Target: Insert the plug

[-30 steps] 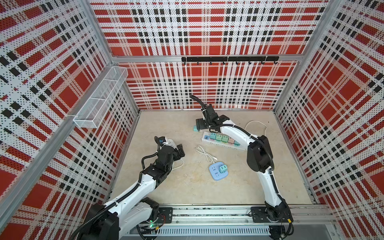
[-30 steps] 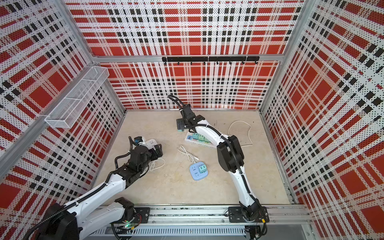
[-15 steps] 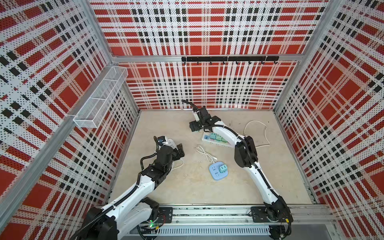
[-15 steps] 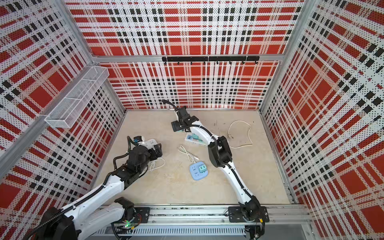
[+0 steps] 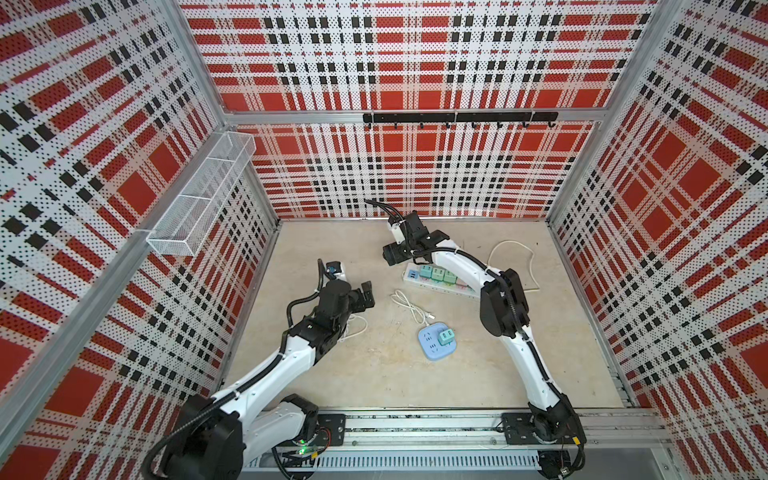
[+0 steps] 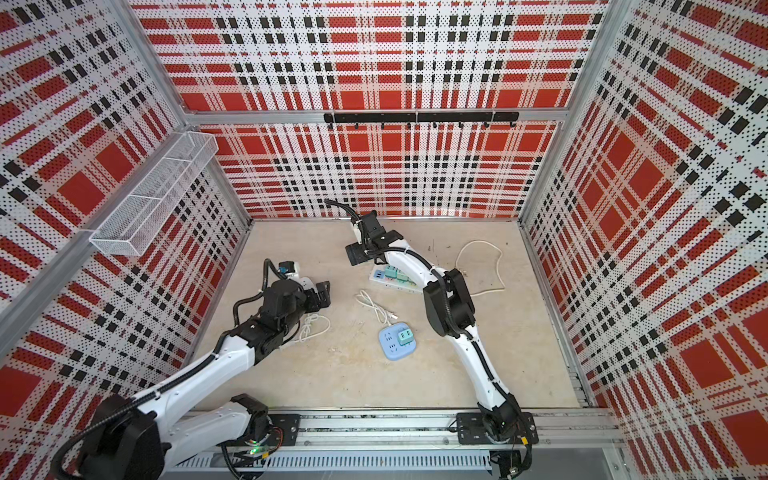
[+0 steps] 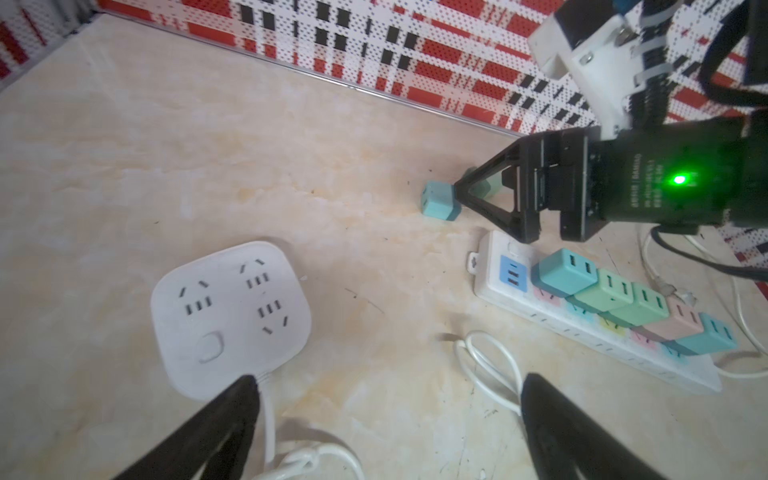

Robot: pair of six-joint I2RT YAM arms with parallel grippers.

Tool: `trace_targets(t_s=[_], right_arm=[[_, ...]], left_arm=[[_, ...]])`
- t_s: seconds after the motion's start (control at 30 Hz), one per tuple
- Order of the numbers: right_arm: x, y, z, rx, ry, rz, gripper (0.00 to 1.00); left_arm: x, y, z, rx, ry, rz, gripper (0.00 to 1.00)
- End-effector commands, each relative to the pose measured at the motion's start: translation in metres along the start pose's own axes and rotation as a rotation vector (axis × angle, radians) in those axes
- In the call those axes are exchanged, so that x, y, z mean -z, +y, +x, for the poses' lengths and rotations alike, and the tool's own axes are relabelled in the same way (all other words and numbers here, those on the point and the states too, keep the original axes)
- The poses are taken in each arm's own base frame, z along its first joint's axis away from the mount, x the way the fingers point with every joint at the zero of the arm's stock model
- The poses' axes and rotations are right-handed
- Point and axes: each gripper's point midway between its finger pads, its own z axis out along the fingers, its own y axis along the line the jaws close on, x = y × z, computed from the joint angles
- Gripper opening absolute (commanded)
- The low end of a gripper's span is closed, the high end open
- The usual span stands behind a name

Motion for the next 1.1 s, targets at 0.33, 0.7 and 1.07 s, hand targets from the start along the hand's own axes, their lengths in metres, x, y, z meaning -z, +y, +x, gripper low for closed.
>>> trace_targets(t_s=[0.33,0.7,1.07], right_arm=[[0.07,-0.069,-0.038,-0.163,-0.171,0.067,0.56],[0.087,-0.094,-0.013,-0.208,-0.2,0.099,0.57],[0.094,-0.092,0.002,-0.223,-0.203,0.085,0.58]], left_arm=[[-0.184,-0.063,-0.034,-0.086,0.258,-0.03,0.99],[-0.289,-0.093,-0.013,-0.231,0.378,0.011,0.99],[-0.312,-0.098,0.021,-0.307,0.447,0.097,0.99]])
